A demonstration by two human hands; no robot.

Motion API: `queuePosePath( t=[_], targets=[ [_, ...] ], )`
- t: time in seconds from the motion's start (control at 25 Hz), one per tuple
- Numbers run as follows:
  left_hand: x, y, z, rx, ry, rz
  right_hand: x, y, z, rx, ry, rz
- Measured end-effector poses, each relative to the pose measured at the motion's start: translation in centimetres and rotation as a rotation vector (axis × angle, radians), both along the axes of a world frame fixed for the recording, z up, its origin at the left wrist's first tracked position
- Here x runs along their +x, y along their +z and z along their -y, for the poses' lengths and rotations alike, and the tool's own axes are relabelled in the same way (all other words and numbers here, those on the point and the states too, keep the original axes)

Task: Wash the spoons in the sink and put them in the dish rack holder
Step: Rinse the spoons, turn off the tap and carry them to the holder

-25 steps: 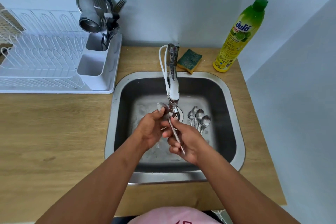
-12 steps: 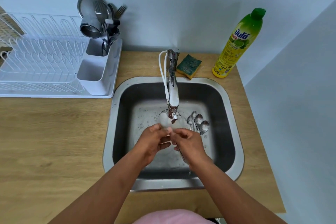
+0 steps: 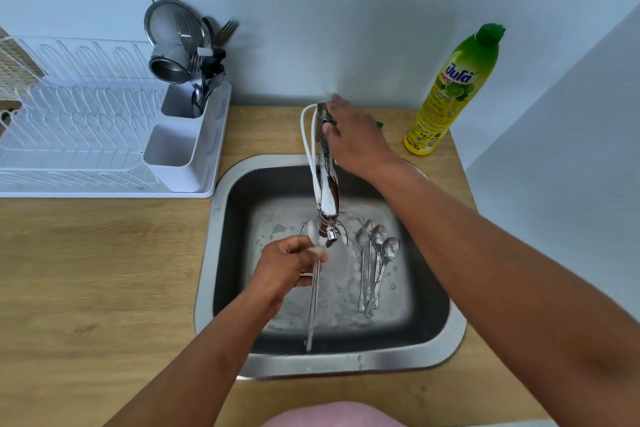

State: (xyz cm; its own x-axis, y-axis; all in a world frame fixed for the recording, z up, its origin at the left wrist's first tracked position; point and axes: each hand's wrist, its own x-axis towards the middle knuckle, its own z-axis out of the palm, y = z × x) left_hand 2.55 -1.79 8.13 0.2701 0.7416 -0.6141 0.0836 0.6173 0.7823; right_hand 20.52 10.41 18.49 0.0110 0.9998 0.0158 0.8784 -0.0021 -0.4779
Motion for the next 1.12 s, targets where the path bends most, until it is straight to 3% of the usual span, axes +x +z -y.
queuePosePath(
  t=[0.24, 0.4, 0.6, 0.92, 1.04, 1.12],
  targets=[
    [-0.5, -0.2, 0.6, -0.112, 0.080, 0.103, 0.2, -0.8, -2.5, -0.028, 0.049, 0.096],
    [-0.5, 0.1, 1.0, -0.054, 0.086, -0.056, 0.5, -1.1, -2.3, -0.024, 0.056, 0.090],
    [-0.4, 0.8, 1.0, 0.038, 0.113, -0.112, 0.5, -1.4, -1.4, -0.028, 0.045, 0.091],
    [0.1, 0.2, 0.9, -0.096, 0.240, -0.029, 1.0, -1.4, -1.0, 0.033, 0.026, 0.109],
    [0.5, -0.3, 0.8, -0.158, 0.284, 0.033, 1.6, -1.5, -0.3, 0.095, -0.072, 0.050],
    [1.0, -0.7, 0.6, -0.181, 0.295, 0.059, 2.6, -2.7, 2.0, 0.112, -0.195, -0.101]
  ],
)
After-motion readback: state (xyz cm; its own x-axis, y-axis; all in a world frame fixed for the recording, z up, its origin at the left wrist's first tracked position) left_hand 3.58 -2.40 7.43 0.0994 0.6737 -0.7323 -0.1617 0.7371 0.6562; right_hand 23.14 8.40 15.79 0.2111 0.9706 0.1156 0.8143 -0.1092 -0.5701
